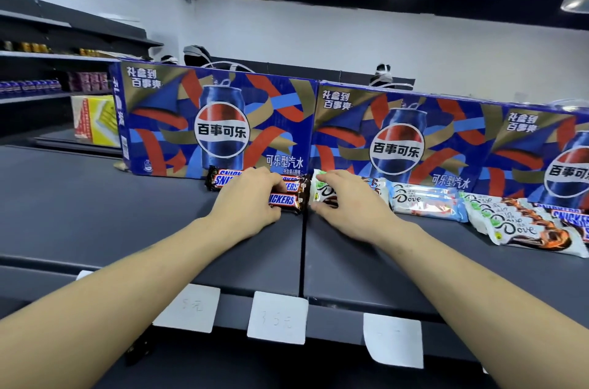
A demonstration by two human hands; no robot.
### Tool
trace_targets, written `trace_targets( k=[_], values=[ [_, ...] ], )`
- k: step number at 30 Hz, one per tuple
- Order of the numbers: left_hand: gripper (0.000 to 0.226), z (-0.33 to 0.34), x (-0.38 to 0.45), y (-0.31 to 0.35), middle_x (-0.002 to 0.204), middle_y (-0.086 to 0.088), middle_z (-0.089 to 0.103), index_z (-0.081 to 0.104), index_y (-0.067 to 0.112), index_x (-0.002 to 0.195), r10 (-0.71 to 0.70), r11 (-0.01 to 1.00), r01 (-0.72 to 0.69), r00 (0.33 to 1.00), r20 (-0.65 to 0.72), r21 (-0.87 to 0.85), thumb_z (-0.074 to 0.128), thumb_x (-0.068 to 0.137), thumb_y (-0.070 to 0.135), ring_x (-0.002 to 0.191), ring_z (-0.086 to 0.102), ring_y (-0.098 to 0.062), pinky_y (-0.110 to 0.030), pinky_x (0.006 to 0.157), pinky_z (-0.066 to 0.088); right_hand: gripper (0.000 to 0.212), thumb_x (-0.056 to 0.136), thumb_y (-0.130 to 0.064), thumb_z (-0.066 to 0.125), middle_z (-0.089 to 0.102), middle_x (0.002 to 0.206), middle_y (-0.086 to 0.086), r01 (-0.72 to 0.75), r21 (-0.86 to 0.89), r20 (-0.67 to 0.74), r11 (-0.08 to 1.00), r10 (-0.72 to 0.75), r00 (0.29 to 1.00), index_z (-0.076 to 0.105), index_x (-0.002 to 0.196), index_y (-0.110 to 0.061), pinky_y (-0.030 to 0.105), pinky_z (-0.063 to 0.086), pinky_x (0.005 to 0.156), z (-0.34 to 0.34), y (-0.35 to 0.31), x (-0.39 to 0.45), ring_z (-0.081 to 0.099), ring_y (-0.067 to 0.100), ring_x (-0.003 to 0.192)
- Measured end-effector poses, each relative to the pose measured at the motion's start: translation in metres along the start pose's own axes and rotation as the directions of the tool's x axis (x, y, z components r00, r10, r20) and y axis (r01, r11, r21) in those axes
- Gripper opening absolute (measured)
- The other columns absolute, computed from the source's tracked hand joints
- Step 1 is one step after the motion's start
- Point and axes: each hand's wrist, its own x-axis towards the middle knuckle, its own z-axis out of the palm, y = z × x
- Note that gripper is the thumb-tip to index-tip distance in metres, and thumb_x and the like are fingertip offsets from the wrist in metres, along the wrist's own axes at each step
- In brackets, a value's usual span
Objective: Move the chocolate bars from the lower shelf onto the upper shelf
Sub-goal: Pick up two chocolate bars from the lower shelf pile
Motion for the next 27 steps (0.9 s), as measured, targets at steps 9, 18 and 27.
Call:
trace_targets(
  k=[9, 18, 27],
  values=[
    [0.03, 0.009, 0.019, -0.004, 0.104, 0.002, 0.062, 0.066, 0.024, 0.111, 0.029, 0.992, -0.028, 1.0, -0.007, 0.127, 0.065, 0.081, 0.027, 0.099, 0.052, -0.02, -0.035, 0.08, 0.044, 0.061, 0.09, -0.04, 0.063, 0.045, 0.145, -0.002, 0.012, 0.007, 0.009, 1.0, -0.012, 1.0, 0.044, 0.144, -0.018, 0.032, 0.033, 0.111, 0.008, -0.007, 0.004, 0.039, 0.017, 0.134],
    [0.049, -0.002, 0.012, -0.001, 0.114, 0.002, 0.054, 0.059, 0.026, 0.123, 0.024, 0.994, -0.025, 1.0, 0.009, 0.108, 0.074, 0.078, 0.034, 0.105, 0.05, -0.02, -0.035, 0.083, 0.045, 0.058, 0.089, -0.038, 0.062, 0.051, 0.139, -0.002, 0.018, -0.002, -0.001, 1.0, -0.018, 1.0, 0.048, 0.141, -0.018, 0.032, 0.034, 0.109, 0.004, -0.016, -0.003, 0.043, 0.018, 0.131],
    [0.044, -0.026, -0.059, 0.005, 0.121, 0.004, 0.054, 0.056, 0.026, 0.128, -0.051, 0.983, 0.048, 0.999, 0.01, 0.176, 0.06, 0.088, 0.044, 0.115, 0.049, -0.019, -0.033, 0.087, 0.046, 0.056, 0.092, -0.042, 0.059, 0.049, 0.14, -0.001, 0.021, 0.027, 0.032, 0.999, -0.022, 0.999, 0.046, 0.142, -0.019, 0.033, 0.033, 0.11, -0.007, -0.046, -0.05, 0.039, 0.018, 0.133]
  ],
)
